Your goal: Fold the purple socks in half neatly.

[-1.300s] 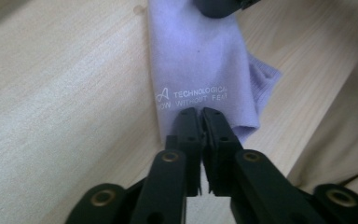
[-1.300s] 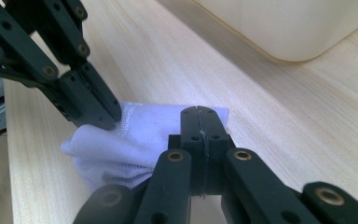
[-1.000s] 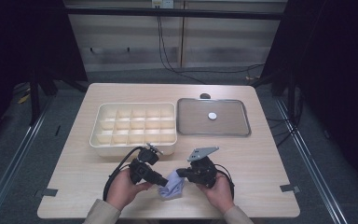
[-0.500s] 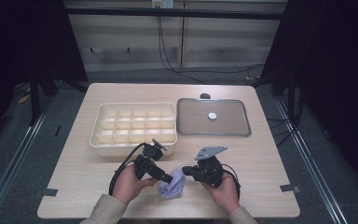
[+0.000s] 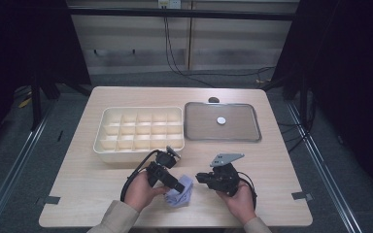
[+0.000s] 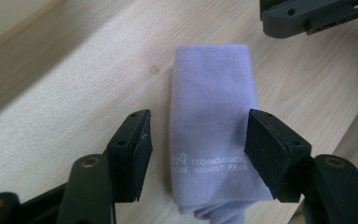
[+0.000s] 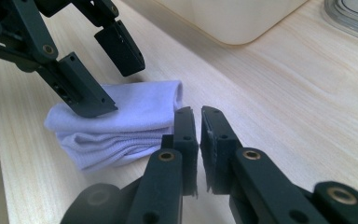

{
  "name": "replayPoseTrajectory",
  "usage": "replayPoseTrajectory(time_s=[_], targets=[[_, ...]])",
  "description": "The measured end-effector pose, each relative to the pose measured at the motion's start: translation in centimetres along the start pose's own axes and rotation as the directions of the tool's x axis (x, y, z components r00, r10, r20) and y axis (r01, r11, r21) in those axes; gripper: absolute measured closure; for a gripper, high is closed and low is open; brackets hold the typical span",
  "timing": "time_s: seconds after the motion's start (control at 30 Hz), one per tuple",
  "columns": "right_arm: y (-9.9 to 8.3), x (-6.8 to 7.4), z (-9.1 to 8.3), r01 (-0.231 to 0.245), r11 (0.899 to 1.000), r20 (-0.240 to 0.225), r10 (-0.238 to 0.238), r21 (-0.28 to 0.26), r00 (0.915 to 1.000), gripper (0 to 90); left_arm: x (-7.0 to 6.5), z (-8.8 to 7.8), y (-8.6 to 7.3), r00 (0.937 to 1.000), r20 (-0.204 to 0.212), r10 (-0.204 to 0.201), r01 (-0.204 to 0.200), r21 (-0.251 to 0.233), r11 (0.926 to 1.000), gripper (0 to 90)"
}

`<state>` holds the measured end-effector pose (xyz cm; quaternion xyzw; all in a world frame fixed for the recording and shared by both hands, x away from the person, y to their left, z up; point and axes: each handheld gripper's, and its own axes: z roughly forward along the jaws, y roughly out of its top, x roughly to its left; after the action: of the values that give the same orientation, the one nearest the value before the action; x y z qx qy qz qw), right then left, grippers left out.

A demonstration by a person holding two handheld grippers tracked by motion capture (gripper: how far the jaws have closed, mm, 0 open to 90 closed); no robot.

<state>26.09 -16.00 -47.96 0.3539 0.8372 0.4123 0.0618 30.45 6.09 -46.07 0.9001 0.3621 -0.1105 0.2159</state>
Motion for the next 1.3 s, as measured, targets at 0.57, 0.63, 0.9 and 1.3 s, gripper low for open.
replayPoseTrajectory(time_s=[0.57, 0.63, 0.9, 1.3], targets=[[-0.7, -0.5, -0.1, -0.02, 1.0, 0.03, 0.02, 0.008, 0.9994, 79.3, -0.9, 1.5, 0.0, 0.9999, -0.008, 0.008, -0.008, 0.02, 0.9998, 39.2], [-0.8, -0.7, -0.2, -0.023, 1.0, 0.04, 0.023, 0.013, 0.9989, 77.5, -1.0, 1.6, 0.0, 0.9999, -0.003, 0.013, -0.013, 0.019, 0.9997, 41.6], [-1.3, -1.3, -0.4, -0.046, 0.999, 0.09, 0.046, 0.004, 0.9949, 65.8, -1.3, 1.6, 0.1, 0.9991, 0.037, 0.019, -0.02, 0.028, 0.9994, 59.3], [-2.0, -2.2, -0.4, -0.062, 0.998, 0.157, 0.057, 0.027, 0.9859, 45.5, -1.8, 1.1, 0.3, 0.9982, 0.043, 0.041, -0.043, 0.049, 0.9978, 75.9]])
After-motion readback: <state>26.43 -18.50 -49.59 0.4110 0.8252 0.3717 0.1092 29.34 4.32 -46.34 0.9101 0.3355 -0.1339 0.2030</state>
